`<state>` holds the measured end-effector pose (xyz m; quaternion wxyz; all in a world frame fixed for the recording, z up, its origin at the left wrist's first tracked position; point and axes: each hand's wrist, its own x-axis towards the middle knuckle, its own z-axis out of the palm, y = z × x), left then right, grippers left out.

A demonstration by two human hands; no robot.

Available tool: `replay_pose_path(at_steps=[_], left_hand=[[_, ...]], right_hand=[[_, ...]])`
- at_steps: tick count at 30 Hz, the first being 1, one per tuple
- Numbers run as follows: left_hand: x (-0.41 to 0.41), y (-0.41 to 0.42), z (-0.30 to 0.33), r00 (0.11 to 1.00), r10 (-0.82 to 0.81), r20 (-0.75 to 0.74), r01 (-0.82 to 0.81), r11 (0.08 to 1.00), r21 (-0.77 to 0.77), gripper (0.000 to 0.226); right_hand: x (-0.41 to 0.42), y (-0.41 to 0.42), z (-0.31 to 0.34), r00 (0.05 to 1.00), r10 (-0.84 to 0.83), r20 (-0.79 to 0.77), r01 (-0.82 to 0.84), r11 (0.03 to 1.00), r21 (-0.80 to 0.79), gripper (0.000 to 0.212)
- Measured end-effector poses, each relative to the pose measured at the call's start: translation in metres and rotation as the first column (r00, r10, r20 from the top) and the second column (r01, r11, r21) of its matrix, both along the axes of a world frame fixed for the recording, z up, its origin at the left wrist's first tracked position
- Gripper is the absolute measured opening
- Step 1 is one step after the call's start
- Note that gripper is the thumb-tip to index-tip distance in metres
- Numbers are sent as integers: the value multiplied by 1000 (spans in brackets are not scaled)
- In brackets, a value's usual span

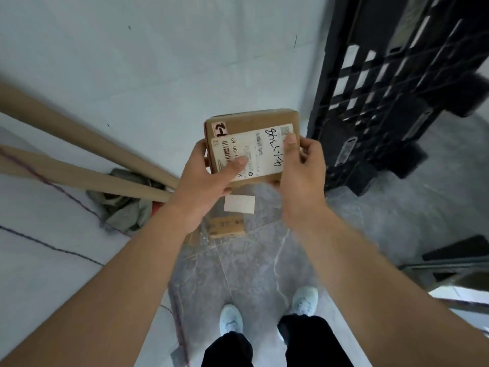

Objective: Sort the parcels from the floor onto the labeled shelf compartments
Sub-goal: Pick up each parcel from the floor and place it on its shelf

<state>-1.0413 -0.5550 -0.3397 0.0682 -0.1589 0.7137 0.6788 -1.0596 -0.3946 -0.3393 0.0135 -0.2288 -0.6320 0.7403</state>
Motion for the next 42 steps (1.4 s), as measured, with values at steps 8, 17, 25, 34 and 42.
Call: replay_pose_path(at_steps=[8,17,25,34,42], left_hand=[[56,35,119,982,-64,-179,78,994,75,74],[132,89,252,889,-107,-444,74,993,-93,92],[160,137,320,804,-28,-594,8,999,-37,49],[146,158,358,710,-240,-663,173,971,-166,57],[134,193,380,593,-319,-739,310,938,-156,44]], right_hand=[[63,52,100,987,108,-120,-68,953,295,55],[153,131,224,824,287,-489,-24,880,475,41],[182,158,302,795,151,-588,94,927,364,25],[181,187,342,821,270,-503,209,677,706,17],[189,229,366,812,218,-541,362,539,761,21]])
